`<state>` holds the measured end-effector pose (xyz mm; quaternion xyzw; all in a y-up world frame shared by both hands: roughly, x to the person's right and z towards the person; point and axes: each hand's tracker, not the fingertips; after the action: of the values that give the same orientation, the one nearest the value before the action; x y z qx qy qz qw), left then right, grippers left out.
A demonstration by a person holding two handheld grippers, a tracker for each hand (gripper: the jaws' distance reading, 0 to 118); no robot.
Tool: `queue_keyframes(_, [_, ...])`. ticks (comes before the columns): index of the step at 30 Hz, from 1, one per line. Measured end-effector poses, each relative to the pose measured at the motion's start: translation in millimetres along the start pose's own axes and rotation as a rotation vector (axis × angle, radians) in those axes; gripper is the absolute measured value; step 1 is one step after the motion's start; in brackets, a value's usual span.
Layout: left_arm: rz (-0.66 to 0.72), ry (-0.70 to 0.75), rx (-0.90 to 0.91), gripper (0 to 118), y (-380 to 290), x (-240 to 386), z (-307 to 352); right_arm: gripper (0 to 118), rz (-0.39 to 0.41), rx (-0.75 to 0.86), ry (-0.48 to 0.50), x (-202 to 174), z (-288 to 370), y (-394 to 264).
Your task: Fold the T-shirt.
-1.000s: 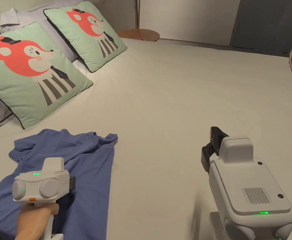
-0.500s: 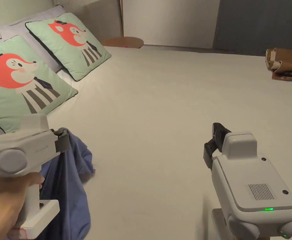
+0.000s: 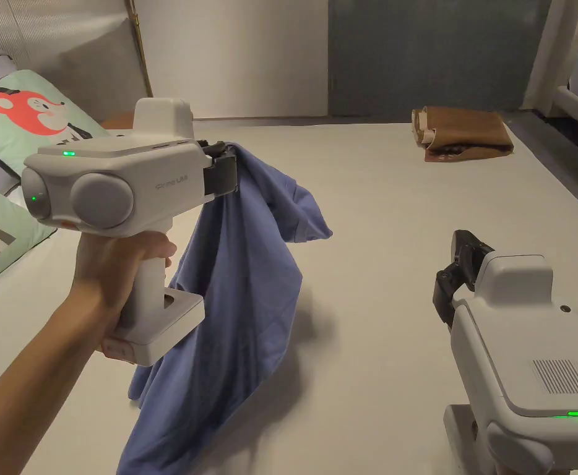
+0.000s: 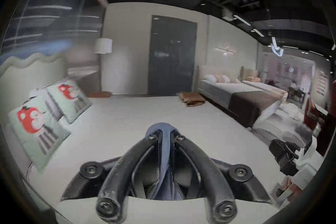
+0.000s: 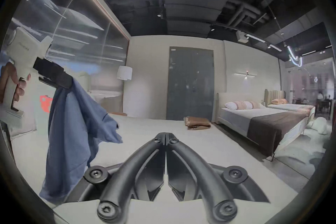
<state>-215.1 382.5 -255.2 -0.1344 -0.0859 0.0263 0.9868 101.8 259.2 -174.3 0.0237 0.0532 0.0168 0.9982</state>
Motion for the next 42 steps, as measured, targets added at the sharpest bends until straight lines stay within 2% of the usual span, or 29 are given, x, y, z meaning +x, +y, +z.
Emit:
queue_keyframes(6, [-0.007, -0.159, -0.076, 2, -30.3, 73.7, -31.4, 1, 0.021, 0.005, -0.093, 41.6, 17.8, 2.8])
queue_keyframes(10, [0.027, -0.220, -0.192, 2, -86.3, 99.3, -49.4, 1, 0.025, -0.008, -0.134, 59.0, 28.1, -2.1])
queue_keyframes(14, [0.039, -0.244, -0.398, 2, -159.1, 108.3, -67.3, 1, 0.024, -0.036, -0.154, 65.9, 31.8, -11.6])
queue_keyframes(16, [0.061, -0.239, -0.503, 2, -195.7, 105.6, -81.2, 1, 0.014, -0.050, -0.159, 66.4, 33.3, -16.3])
queue_keyframes(21, [-0.037, -0.151, -0.651, 2, -261.7, 103.6, -96.4, 1, 0.010, -0.081, -0.150, 61.7, 31.1, -24.5])
queue_keyframes(25, [-0.016, -0.103, -0.689, 3, -285.8, 93.4, -104.4, 1, 0.021, -0.093, -0.136, 55.5, 28.6, -28.7])
queue_keyframes(27, [0.028, -0.109, -0.659, 14, -277.8, 88.9, -102.1, 1, 0.023, -0.101, -0.131, 53.6, 27.1, -29.7])
queue_keyframes(28, [0.041, -0.098, -0.660, 29, -273.4, 88.1, -101.6, 1, 0.022, -0.103, -0.131, 52.3, 26.9, -30.0])
queue_keyframes(29, [0.044, -0.093, -0.656, 55, -268.1, 86.4, -100.3, 1, 0.020, -0.104, -0.131, 50.9, 26.4, -29.7])
queue_keyframes(30, [0.060, -0.093, -0.644, 76, -260.8, 83.7, -99.0, 1, 0.019, -0.106, -0.129, 49.9, 25.1, -29.2])
queue_keyframes(31, [0.076, -0.090, -0.618, 96, -253.3, 81.1, -96.9, 1, 0.019, -0.107, -0.126, 48.3, 24.3, -28.3])
queue_keyframes(32, [0.089, -0.080, -0.587, 109, -244.7, 78.5, -93.5, 1, 0.020, -0.106, -0.127, 46.3, 23.8, -27.4])
queue_keyframes(36, [0.065, -0.049, -0.393, 108, -199.2, 65.4, -65.8, 1, 0.019, -0.098, -0.118, 39.7, 21.0, -21.7])
queue_keyframes(42, [0.006, 0.141, -0.069, 108, -141.1, 31.3, -13.0, 1, 0.016, -0.063, -0.095, 30.2, 16.7, -14.0])
